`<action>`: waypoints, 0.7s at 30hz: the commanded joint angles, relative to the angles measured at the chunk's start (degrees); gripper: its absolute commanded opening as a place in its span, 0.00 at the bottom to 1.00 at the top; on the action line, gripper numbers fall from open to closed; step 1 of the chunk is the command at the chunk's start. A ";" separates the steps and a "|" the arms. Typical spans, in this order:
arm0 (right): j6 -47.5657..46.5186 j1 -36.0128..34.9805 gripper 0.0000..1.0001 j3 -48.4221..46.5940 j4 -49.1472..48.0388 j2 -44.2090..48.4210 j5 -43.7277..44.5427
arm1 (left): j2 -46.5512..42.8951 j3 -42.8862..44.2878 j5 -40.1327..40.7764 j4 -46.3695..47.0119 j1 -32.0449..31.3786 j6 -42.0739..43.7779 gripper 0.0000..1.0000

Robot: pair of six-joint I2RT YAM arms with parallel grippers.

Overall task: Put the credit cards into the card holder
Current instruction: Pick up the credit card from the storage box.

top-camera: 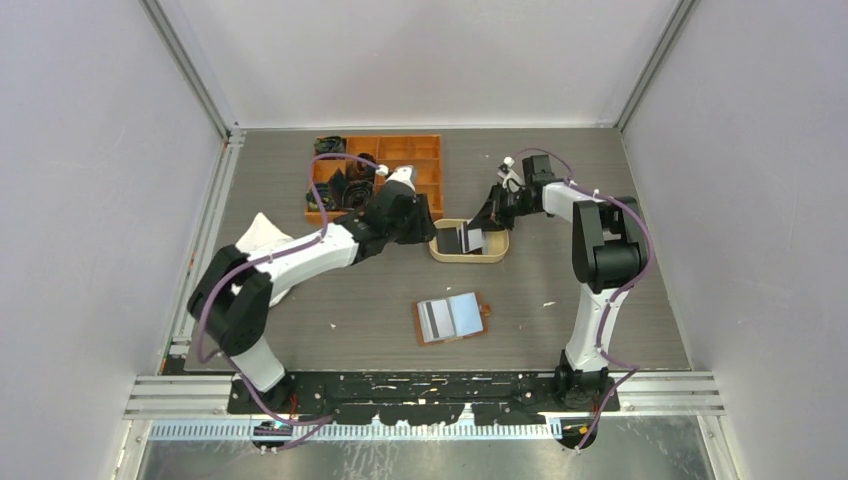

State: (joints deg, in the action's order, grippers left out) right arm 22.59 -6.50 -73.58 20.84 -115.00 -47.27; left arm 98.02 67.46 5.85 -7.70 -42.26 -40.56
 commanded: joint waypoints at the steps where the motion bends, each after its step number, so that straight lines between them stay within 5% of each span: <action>1: 2.48 0.44 0.04 0.45 -4.30 4.17 -4.74 | -8.37 -5.08 -2.18 5.85 -0.11 6.61 0.47; 10: 5.09 0.28 0.18 0.79 -6.97 1.70 -4.94 | -28.14 -29.02 -1.00 16.90 -0.13 7.44 0.48; 21: 5.97 -0.37 0.19 0.82 -7.79 0.56 -3.19 | -50.18 -48.73 0.29 19.10 -0.19 0.48 0.49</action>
State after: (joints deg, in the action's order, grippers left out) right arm 27.77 -6.63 -72.51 15.05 -115.00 -50.24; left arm 53.04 22.11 4.78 6.98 -42.26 -37.32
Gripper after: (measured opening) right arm 0.188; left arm 0.493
